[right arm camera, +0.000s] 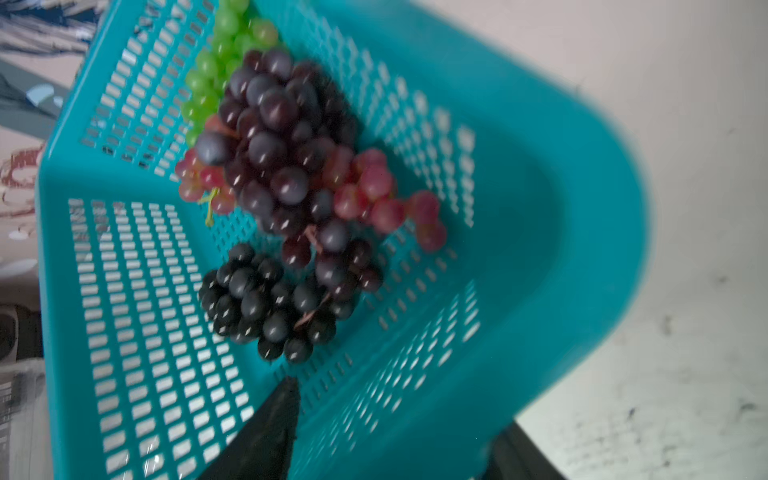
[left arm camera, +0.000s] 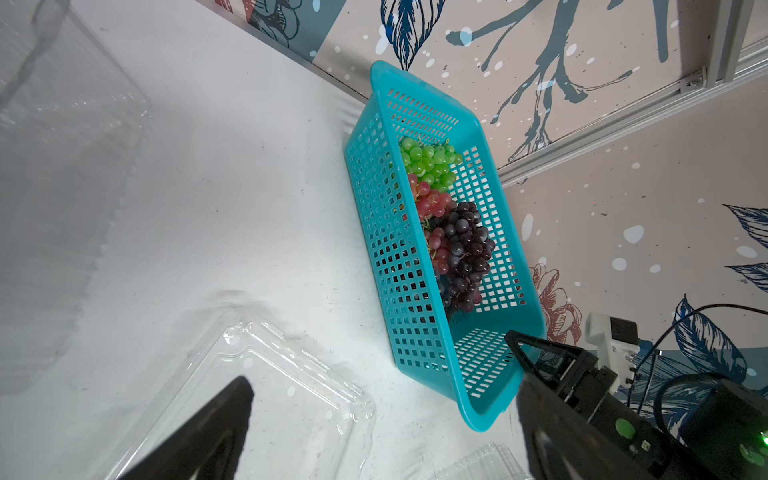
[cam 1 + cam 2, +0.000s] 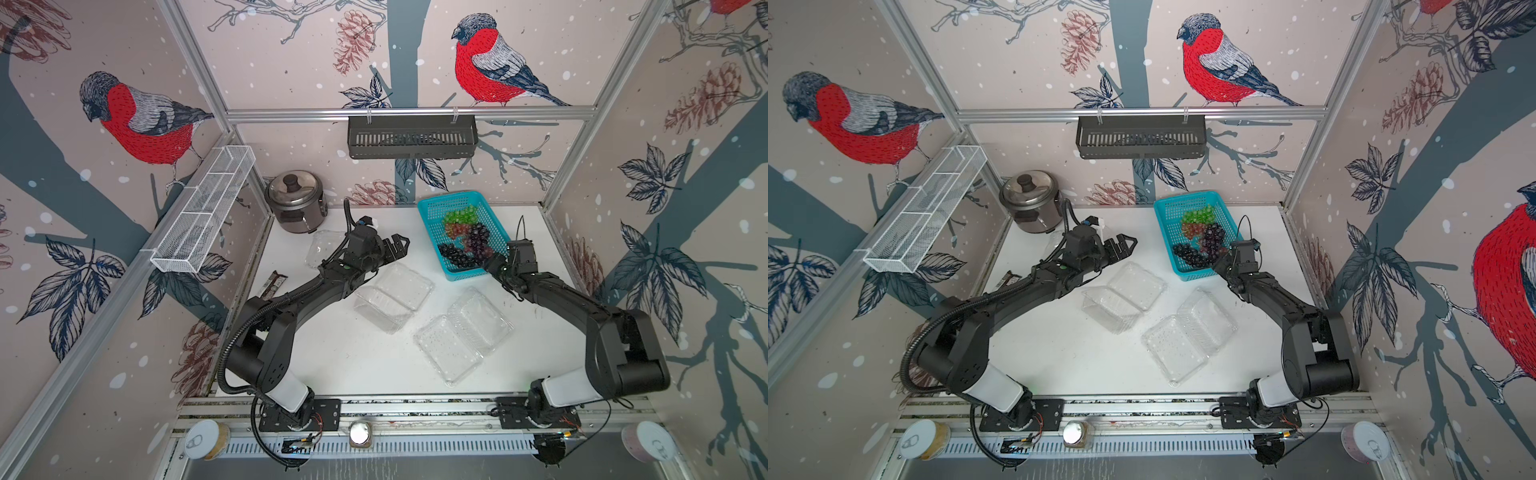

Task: Pack grapes into containers
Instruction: Move the basket to the corner of the board.

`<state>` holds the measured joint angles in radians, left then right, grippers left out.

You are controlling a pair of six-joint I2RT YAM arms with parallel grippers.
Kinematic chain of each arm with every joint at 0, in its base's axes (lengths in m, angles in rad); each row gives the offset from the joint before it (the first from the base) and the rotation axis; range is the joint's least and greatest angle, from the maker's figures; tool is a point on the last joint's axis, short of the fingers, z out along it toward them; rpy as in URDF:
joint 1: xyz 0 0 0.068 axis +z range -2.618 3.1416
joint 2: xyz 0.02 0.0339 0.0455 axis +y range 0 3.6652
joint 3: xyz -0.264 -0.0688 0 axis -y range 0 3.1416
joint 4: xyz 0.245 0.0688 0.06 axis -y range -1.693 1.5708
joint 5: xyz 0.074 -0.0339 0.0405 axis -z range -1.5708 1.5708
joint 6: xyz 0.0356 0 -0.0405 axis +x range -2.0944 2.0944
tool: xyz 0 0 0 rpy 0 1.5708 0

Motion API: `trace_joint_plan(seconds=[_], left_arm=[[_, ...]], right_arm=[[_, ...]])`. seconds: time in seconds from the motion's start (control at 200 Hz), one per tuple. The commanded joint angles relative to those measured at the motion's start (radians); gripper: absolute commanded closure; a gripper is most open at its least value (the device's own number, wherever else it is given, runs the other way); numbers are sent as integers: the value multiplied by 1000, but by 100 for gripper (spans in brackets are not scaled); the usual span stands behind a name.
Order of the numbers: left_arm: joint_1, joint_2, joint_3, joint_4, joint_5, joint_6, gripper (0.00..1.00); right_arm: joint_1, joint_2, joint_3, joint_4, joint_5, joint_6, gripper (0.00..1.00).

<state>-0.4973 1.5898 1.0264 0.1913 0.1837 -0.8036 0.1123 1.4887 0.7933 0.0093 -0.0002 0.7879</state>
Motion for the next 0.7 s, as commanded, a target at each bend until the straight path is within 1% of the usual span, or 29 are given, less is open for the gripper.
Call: trace_joint_plan(seconds=[0.0,0.09,0.165,0.26,0.345,0.385,0.44,0.515,0.57,0.61,0.645,0.695], left_arm=[[-6,12,0,31,20,-4,2],[-6,29,10,31,37,-9,2],[-6,39,22,23,51,-11,2],[-7,43,29,14,57,-7,2],[-7,40,27,9,54,-6,2],[-7,39,27,8,53,-7,2],[-6,42,28,12,58,-9,2],[-6,46,33,17,71,-15,2],[-6,50,36,18,83,-21,2],[-7,48,37,20,93,-27,2],[-6,45,33,26,102,-33,2],[-7,39,28,39,113,-44,2]], right_arm=[[-78,16,-7,-44,20,-75,44],[-148,49,12,-46,29,-117,49],[-204,84,40,-54,24,-135,49],[-258,106,74,-66,-16,-159,43],[-255,73,102,-97,-17,-178,33],[-236,41,105,-103,-10,-190,28],[-191,-6,123,-127,30,-211,21],[-102,-41,174,-189,157,-268,13],[-14,-58,213,-226,263,-316,5],[39,-67,230,-234,306,-353,2],[87,-72,236,-228,311,-388,0],[156,-66,243,-218,305,-441,1]])
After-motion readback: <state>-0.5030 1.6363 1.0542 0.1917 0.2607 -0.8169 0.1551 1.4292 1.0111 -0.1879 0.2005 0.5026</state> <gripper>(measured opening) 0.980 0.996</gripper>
